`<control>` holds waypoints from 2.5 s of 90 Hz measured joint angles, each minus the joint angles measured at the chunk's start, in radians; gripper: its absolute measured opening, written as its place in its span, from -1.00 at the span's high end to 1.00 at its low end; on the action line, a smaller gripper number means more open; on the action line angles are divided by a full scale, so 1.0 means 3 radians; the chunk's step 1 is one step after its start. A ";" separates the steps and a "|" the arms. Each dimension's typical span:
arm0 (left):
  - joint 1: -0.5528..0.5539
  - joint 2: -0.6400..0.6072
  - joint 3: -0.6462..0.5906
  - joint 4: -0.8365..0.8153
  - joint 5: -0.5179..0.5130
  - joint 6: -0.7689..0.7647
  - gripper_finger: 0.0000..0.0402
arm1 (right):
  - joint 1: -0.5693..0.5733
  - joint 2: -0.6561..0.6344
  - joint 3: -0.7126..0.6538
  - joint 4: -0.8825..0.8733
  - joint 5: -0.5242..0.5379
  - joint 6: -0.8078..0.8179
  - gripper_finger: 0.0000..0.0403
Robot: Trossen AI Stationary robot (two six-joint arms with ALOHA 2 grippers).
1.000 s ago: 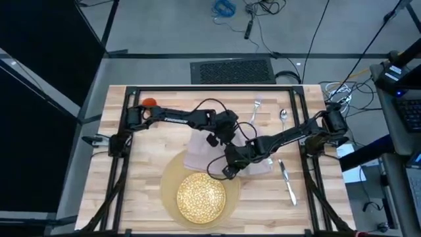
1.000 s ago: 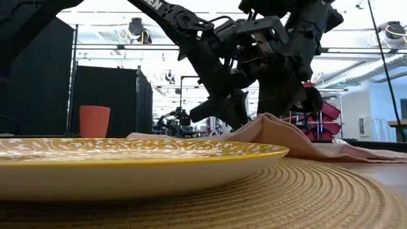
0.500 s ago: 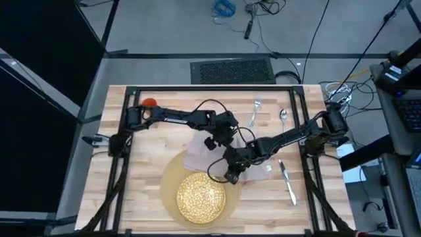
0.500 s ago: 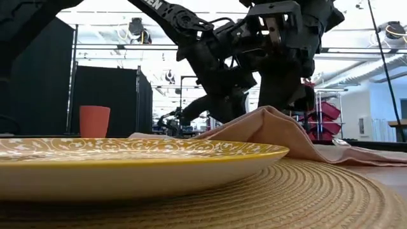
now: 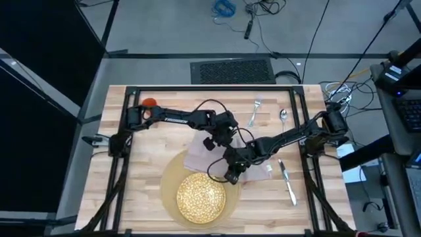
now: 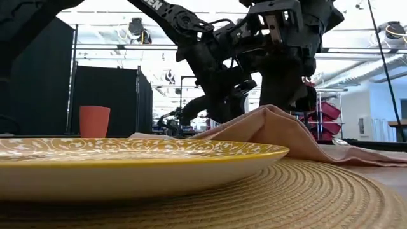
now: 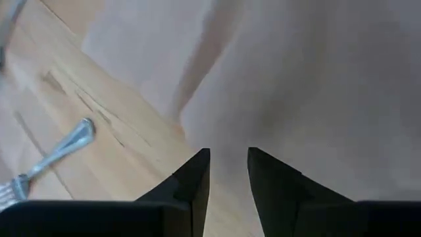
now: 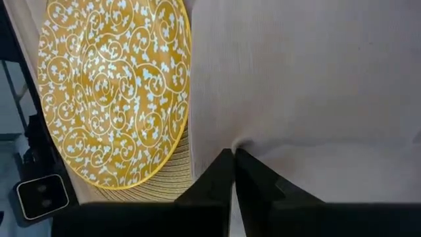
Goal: Set table place
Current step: Fold the light orange napkin on the table
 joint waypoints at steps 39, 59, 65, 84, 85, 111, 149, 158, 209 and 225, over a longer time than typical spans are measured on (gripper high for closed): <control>-0.0005 0.0098 0.0001 0.0010 0.0155 -0.0011 0.55 | 0.0000 0.0000 0.0000 0.0002 -0.0072 0.0002 1.00; -0.0028 0.0263 0.0008 0.0050 0.0006 -0.0009 0.56 | 0.0000 0.0000 -0.0001 0.0024 -0.0077 -0.0018 1.00; -0.0029 0.0266 0.0008 0.0100 -0.0056 -0.0010 0.62 | 0.0000 0.0000 -0.0001 0.0024 -0.0077 -0.0025 1.00; -0.0015 0.0178 -0.0008 0.0181 -0.0201 -0.0151 0.97 | -0.0001 0.0001 -0.0004 0.0036 -0.0043 -0.0073 1.00; -0.0013 0.0168 -0.0011 0.0172 -0.0205 -0.0172 0.97 | -0.0001 0.0001 -0.0004 0.0036 -0.0041 -0.0073 1.00; 0.0015 0.0067 -0.0004 0.0168 -0.0251 -0.0363 1.00 | -0.0046 -0.0022 0.0006 0.0179 -0.0011 -0.0250 1.00; 0.0135 -0.0270 -0.0004 -0.0137 -0.0282 -0.0757 1.00 | -0.0069 -0.0332 0.0584 -0.0527 0.0719 -0.0844 1.00; 0.0189 -0.0495 -0.0004 -0.0160 -0.0056 -0.0875 1.00 | -0.0080 -0.0334 0.0605 -0.0520 0.0718 -0.0876 1.00; 0.0259 -0.0874 -0.0003 -0.0581 0.0057 -0.1066 1.00 | -0.0443 -0.0337 0.0608 -0.0173 0.0858 -0.1035 0.45; 0.0298 -0.0874 -0.0003 -0.0580 0.0083 -0.1122 1.00 | -0.0487 -0.0337 0.0608 -0.0173 0.0758 -0.0886 0.14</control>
